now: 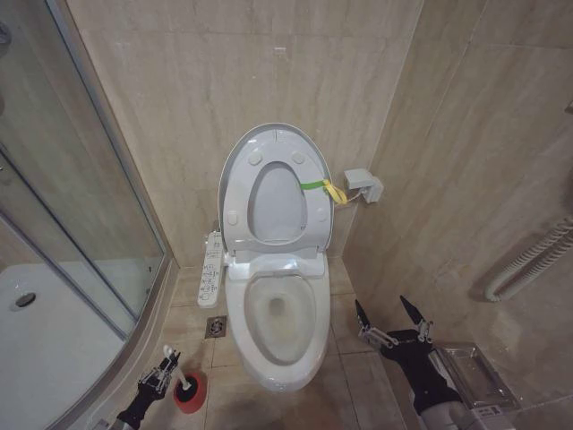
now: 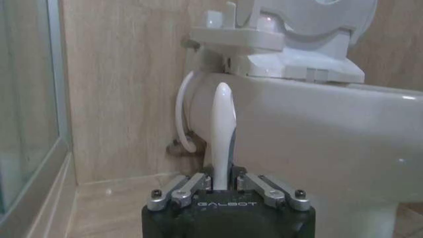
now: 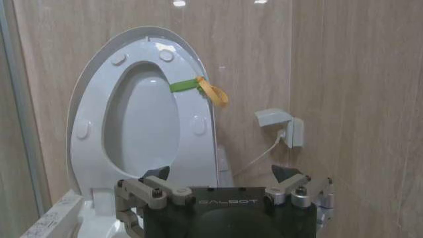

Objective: Open the toilet lid, clean the toilet bowl with a toilet brush, close the toilet lid, and flush.

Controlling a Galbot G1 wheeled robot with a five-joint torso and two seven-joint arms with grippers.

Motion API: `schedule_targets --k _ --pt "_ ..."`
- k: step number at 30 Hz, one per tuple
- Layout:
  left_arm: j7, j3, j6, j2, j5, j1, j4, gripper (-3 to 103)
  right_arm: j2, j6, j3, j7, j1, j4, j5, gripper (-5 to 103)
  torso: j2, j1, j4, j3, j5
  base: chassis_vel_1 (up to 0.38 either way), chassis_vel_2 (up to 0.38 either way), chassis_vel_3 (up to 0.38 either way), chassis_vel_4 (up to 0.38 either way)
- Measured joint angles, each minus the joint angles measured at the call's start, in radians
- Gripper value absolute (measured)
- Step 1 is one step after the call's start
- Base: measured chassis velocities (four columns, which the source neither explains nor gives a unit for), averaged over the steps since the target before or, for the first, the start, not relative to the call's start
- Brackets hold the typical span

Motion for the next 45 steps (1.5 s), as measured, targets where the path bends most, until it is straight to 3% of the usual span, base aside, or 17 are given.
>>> schedule_targets --k 16,25,45 --pt "-0.040 0.005 -0.004 -0.021 0.061 0.042 -0.013 16 0.000 0.000 0.000 0.000 0.000 0.000 0.000 100 0.000 0.000 0.0001 0.000 0.0007 0.000 0.000 0.000 0.000" --pt "-0.083 -0.021 -0.003 -0.041 0.057 0.136 -0.100 16 0.000 0.000 0.000 0.000 0.000 0.000 0.000 100 0.000 0.000 0.0002 0.000 0.0000 0.000 0.000 0.000 0.000" --pt "-0.081 -0.026 0.005 -0.023 0.026 0.157 -0.134 15 0.000 0.000 0.000 0.000 0.000 0.000 0.000 100 0.000 0.000 -0.0001 0.000 -0.0003 0.000 0.000 0.000 0.000"
